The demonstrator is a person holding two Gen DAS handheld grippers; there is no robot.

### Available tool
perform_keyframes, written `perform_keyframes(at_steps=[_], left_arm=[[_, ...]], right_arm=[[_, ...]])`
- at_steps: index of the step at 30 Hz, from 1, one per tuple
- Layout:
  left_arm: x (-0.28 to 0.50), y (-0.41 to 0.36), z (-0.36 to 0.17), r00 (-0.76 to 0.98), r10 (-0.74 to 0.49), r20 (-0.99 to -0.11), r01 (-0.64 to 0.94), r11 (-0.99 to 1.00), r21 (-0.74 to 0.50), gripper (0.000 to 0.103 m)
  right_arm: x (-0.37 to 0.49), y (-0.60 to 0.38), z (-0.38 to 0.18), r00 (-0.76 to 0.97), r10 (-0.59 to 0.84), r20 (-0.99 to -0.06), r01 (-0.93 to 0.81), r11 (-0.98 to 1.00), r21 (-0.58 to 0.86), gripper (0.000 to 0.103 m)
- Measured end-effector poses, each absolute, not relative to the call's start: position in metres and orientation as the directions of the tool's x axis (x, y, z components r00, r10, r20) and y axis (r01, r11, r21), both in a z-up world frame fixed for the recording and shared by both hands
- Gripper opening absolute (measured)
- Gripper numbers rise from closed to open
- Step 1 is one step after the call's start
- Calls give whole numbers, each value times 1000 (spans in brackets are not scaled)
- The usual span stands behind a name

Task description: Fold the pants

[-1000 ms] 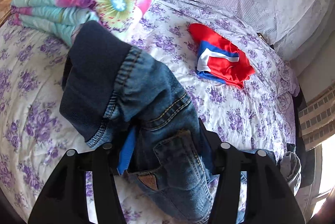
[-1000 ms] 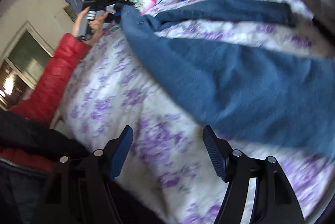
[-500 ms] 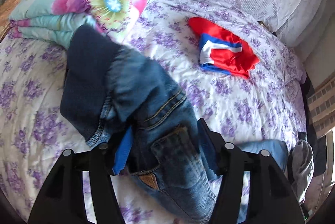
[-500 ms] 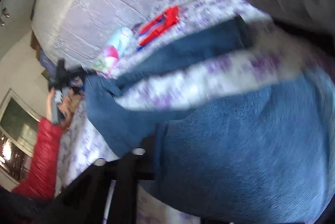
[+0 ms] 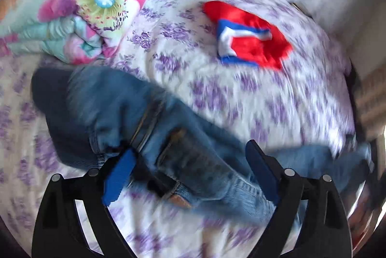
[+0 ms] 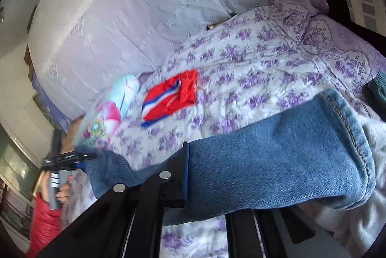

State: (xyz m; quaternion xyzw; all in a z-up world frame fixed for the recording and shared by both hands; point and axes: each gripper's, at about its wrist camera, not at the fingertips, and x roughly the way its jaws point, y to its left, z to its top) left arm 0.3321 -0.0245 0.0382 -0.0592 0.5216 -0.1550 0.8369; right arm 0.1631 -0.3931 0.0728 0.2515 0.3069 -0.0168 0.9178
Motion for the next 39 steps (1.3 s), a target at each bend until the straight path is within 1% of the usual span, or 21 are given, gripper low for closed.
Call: perform_keyframes(at_steps=[3,7,10,12,13,14,15,16,17,24,26,27,29,32,33,34,35,39], left_arm=[[288,11,42,426,-364,-828,226,929,-292,87],[264,62,38,480,-350,-805,153,936,-315,86],[259,91,21,467,-373,-802,76,920,-384,86],[251,95,5,451,-413,-792,68,900,-430,86],[247,94,-1,449,-416,-790,73,899,-432,85],[243,92,-12,453,-387,-803,58,912,-406,85],[241,93,-20,453,-365,-813,38,920,-391,82],[243,95,-31,445,-369,-816,17,915,-404,78],[246,99,-40,439,-388,-810,-6,901,-434,78],[269,89,-45,556,-445,-702,-45,827,-560,75],[273,89,-51,608,-456,-650,-59,790,-610,75],[274,90,-53,630,-462,-624,-68,768,-637,73],[276,92,-56,651,-491,-579,-65,724,-687,61],[275,97,-59,665,-499,-555,-90,684,-723,53],[275,97,-57,668,-492,-559,-93,690,-718,44],[273,98,-55,667,-478,-572,-102,702,-705,25],[272,101,-53,661,-470,-585,-116,706,-698,24],[268,126,-52,627,-562,-539,-132,605,-785,17]], right_arm=[[158,-389,63,806,105,-583,182,893,412,8],[160,-394,68,812,128,-569,166,885,435,8],[161,-396,72,818,137,-559,164,876,454,8],[159,-395,74,819,141,-557,159,876,456,8],[156,-394,74,819,143,-556,156,876,455,8],[154,-393,74,818,143,-557,156,878,453,8],[152,-392,74,816,142,-561,155,880,449,8],[151,-391,73,813,142,-565,155,883,443,8],[150,-391,72,810,143,-569,154,884,441,8],[143,-392,67,809,153,-567,153,877,455,8],[140,-391,67,810,158,-564,151,875,461,8],[140,-391,67,810,160,-564,150,874,462,8],[139,-390,67,806,167,-568,145,875,463,8],[138,-389,67,803,171,-571,140,877,460,8],[138,-389,66,803,173,-571,139,876,461,8],[137,-389,66,802,175,-571,138,875,463,8],[137,-388,66,801,175,-572,138,876,462,8],[132,-388,70,799,179,-574,133,878,459,8]])
